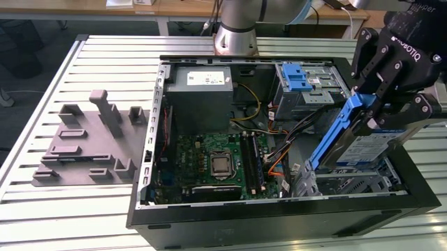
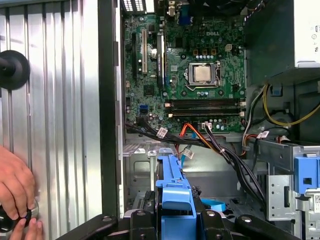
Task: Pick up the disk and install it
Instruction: 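Insert the disk into the insertion slot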
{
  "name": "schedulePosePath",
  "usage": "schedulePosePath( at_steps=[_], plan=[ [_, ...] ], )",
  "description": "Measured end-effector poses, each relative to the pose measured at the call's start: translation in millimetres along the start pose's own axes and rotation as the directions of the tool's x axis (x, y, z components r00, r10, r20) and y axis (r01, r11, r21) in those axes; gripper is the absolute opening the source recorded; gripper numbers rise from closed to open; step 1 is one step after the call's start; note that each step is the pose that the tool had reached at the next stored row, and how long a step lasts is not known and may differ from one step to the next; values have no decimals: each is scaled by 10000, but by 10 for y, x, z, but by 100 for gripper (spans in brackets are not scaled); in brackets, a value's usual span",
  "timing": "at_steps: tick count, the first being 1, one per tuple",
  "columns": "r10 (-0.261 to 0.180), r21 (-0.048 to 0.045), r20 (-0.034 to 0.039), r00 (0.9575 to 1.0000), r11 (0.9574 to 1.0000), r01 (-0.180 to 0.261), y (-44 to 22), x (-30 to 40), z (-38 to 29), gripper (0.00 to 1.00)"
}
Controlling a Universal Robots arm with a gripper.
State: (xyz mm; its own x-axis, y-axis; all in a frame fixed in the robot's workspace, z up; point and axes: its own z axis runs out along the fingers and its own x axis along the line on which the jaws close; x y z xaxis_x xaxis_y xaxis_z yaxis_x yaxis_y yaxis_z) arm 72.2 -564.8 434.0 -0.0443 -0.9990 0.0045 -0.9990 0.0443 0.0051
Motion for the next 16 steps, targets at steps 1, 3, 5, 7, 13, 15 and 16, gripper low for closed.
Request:
schedulePosePath(
  at_steps=[1, 3, 5, 7, 13, 15, 16],
  plan=[
    [0, 0, -1, 10000, 10000, 0, 0, 0, 3, 36],
    [0, 0, -1, 10000, 10000, 0, 0, 0, 11, 36],
    [0, 0, -1, 10000, 10000, 0, 0, 0, 19, 36],
    [0, 0, -1, 10000, 10000, 0, 0, 0, 28, 36],
    [0, 0, -1, 10000, 10000, 0, 0, 0, 57, 36],
    [0, 0, 0, 10000, 10000, 0, 0, 0, 69, 36],
    [0, 0, 0, 10000, 10000, 0, -1, 0, 74, 36]
  ],
)
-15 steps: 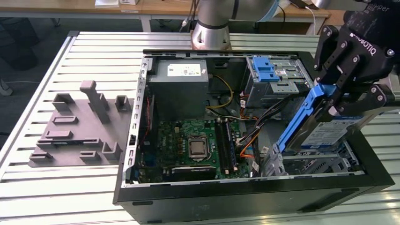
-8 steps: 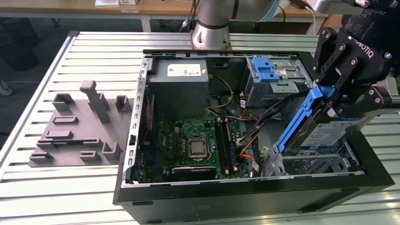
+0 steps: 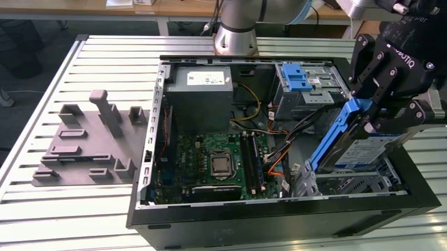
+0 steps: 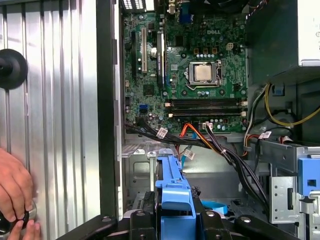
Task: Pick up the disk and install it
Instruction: 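Insert the disk into the insertion slot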
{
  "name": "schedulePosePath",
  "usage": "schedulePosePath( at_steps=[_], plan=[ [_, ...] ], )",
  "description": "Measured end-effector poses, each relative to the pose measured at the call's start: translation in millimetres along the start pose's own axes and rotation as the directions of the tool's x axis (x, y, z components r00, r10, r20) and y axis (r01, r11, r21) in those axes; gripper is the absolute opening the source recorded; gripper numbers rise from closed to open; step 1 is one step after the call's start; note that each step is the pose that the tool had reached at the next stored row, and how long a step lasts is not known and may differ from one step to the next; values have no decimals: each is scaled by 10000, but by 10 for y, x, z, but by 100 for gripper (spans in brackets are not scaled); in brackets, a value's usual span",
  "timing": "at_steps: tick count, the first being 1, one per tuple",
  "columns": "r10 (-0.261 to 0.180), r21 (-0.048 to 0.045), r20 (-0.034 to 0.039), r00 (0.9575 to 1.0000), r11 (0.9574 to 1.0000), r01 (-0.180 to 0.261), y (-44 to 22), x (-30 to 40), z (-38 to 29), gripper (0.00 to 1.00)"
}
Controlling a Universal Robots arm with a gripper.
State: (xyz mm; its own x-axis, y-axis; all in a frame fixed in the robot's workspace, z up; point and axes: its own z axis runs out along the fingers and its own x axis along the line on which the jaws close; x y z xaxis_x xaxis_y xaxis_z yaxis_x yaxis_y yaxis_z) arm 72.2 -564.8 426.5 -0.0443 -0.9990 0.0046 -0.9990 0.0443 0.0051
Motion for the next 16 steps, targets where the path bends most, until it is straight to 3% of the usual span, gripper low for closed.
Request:
schedulePosePath(
  at_steps=[16],
  plan=[
    [0, -6, -1, 10000, 10000, 0, 0, -1, 96, 36]
  ],
)
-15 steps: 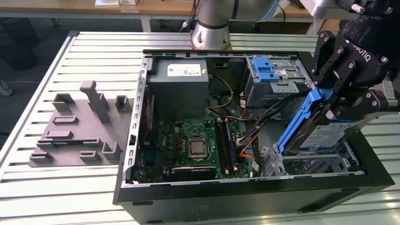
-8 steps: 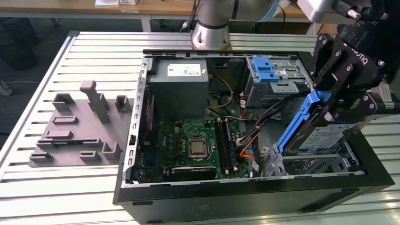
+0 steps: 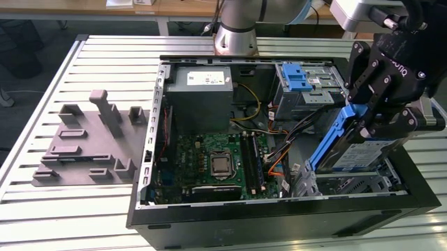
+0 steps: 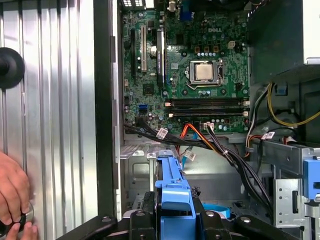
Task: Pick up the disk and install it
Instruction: 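Insert the disk into the insertion slot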
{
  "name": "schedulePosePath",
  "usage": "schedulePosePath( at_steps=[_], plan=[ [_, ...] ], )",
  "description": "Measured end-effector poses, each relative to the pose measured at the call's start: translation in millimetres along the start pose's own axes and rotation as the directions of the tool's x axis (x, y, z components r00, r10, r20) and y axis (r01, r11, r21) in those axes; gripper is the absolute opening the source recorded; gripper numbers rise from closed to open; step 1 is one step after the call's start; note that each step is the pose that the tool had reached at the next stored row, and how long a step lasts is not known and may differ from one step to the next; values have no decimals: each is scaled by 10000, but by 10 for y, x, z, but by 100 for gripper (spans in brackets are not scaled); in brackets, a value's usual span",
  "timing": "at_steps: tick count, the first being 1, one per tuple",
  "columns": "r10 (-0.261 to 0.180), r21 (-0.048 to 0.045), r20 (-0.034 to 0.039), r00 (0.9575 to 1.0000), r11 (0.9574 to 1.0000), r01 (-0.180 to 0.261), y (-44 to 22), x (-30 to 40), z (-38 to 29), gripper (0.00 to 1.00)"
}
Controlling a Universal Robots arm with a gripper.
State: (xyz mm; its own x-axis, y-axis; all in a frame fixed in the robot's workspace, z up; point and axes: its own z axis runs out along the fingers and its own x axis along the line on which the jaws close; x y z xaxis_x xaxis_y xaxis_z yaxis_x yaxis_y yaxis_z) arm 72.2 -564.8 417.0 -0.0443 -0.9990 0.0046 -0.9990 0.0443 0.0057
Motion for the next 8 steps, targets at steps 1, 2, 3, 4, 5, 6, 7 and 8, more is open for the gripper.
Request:
schedulePosePath(
  at_steps=[1, 2, 3, 4, 5, 6, 7, 8],
  plan=[
    [0, -1, 0, 10000, 10000, 0, 0, 0, 8, 36],
    [0, -1, 1, 10000, 10000, 0, 0, 0, 15, 36],
    [0, -3, 1, 10000, 10000, 0, 0, 0, 18, 36],
    [0, -3, 0, 10000, 10000, 0, 0, 0, 18, 36],
    [0, -4, -1, 10000, 10000, 0, 0, 0, 18, 36],
    [0, -4, -1, 10000, 10000, 0, 0, 0, 18, 36],
    [0, -4, -1, 10000, 10000, 0, 0, 0, 18, 36],
    [0, -4, 0, 10000, 10000, 0, 0, 0, 18, 36]
  ],
)
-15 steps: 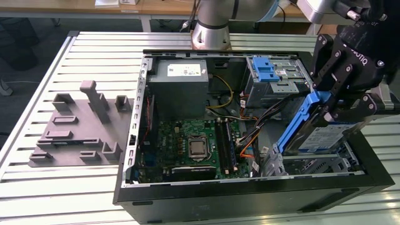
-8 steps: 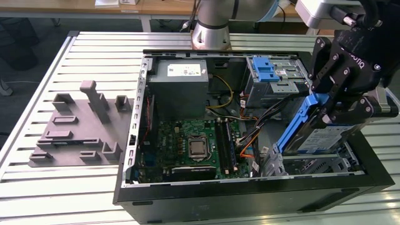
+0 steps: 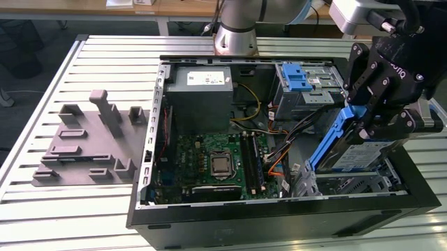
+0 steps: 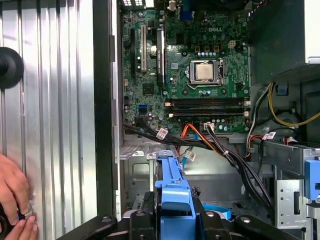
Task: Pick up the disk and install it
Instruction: 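Insert the disk into the insertion slot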
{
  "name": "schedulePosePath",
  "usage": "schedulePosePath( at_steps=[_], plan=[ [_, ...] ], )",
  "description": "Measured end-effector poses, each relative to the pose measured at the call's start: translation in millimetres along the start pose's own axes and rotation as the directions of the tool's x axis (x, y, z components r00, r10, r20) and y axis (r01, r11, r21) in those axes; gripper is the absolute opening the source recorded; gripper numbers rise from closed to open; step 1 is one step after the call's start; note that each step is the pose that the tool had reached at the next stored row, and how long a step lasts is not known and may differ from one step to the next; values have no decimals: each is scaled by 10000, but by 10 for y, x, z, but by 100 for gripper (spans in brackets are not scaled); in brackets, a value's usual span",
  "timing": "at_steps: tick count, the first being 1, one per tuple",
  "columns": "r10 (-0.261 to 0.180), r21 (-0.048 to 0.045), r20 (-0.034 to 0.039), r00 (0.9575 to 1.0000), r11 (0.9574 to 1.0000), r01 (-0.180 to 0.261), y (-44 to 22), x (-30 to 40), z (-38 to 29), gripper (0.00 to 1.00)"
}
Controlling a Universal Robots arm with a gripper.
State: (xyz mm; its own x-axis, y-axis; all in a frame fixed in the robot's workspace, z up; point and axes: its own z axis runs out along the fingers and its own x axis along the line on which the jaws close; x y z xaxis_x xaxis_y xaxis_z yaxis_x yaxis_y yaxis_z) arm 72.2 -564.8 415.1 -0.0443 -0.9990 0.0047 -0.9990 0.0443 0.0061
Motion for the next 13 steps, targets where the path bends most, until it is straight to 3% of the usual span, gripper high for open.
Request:
schedulePosePath(
  at_steps=[5, 6, 7, 13],
  plan=[
    [0, -1, 0, 10000, 10000, 0, 0, 0, 2, 37],
    [0, 0, 1, 10000, 10000, 0, 0, -1, 5, 44],
    [0, -1, 2, 10000, 10000, 0, 0, 0, 11, 44],
    [0, 0, 1, 10000, 10000, 0, -1, -1, 114, 42]
  ],
)
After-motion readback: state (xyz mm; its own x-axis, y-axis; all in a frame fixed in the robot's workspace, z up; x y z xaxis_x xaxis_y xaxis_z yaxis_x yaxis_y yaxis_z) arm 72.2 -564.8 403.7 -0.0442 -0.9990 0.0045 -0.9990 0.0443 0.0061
